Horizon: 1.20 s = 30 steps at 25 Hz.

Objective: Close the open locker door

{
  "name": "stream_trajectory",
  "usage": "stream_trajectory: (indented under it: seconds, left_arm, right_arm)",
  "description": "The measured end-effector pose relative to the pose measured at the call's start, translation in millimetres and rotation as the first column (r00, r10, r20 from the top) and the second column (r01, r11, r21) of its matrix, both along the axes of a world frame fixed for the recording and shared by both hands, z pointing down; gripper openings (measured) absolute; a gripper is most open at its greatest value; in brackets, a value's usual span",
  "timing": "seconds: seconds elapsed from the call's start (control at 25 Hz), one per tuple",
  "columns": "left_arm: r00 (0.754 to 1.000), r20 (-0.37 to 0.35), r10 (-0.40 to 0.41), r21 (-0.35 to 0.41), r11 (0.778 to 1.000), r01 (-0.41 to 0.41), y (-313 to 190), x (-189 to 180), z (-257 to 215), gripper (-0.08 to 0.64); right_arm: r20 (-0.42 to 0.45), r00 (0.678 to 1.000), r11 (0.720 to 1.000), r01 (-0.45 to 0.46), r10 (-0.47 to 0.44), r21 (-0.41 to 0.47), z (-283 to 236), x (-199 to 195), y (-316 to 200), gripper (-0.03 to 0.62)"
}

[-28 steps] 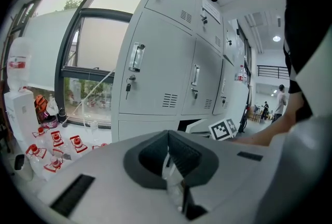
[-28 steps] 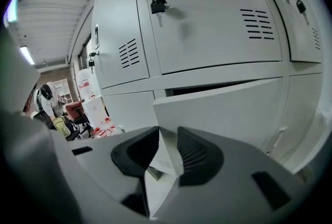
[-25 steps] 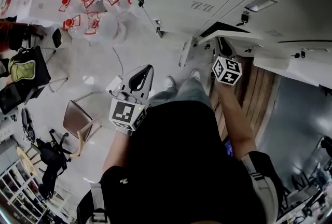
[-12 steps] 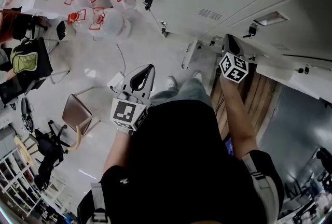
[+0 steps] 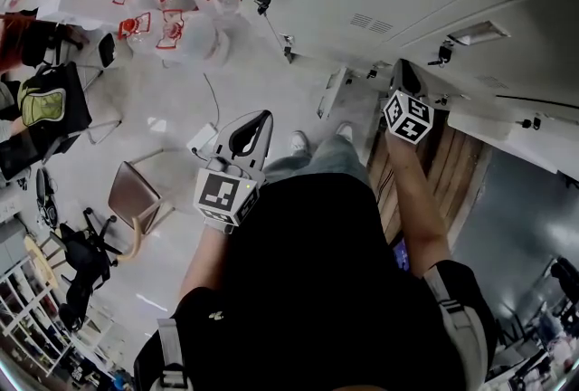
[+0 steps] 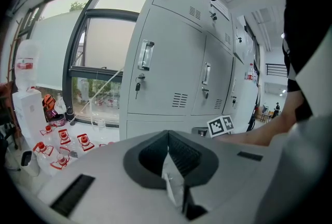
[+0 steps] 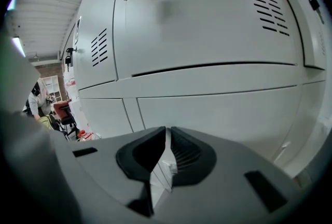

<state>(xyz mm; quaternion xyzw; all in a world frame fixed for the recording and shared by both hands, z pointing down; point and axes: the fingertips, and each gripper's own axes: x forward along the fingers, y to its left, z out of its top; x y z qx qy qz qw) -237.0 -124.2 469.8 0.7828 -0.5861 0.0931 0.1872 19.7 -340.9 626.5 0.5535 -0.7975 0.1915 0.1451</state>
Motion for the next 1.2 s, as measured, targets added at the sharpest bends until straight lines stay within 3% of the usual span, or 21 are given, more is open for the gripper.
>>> stream_trajectory:
  seconds: [0.32,0.72,1.0,1.2]
  left_arm:
    - [1.0,0.001,0.027,0.023,0.999,-0.027,16.8,-6.2,-5.3,0.023]
    - [0.995,-0.015,0.1,0.067,0.993,-0.099,25.2,-4.2,-12.3,0.023]
    - [0.981,-0.067,0.182,0.08,0.981,-0.177,16.9,18.8,-11.9,0.023]
    - [0.965,-0.083,0.25,0.097,0.966,-0.242,4.3,47.8,-19.0,0.023]
  right_arm:
    - [0.006,1.0,1.0,-0.007,0.007,0.0,-12.1,-2.7,14.1,0.051]
    - [0.055,0.996,0.997,0.069,-0.07,0.016,-56.3,-15.6,76.2,0.051]
    - [0.081,0.986,0.989,0.146,-0.147,0.018,-94.5,-22.8,126.8,0.051]
    - [0.027,0.978,0.976,0.205,-0.208,0.069,-126.6,-14.8,154.7,0.051]
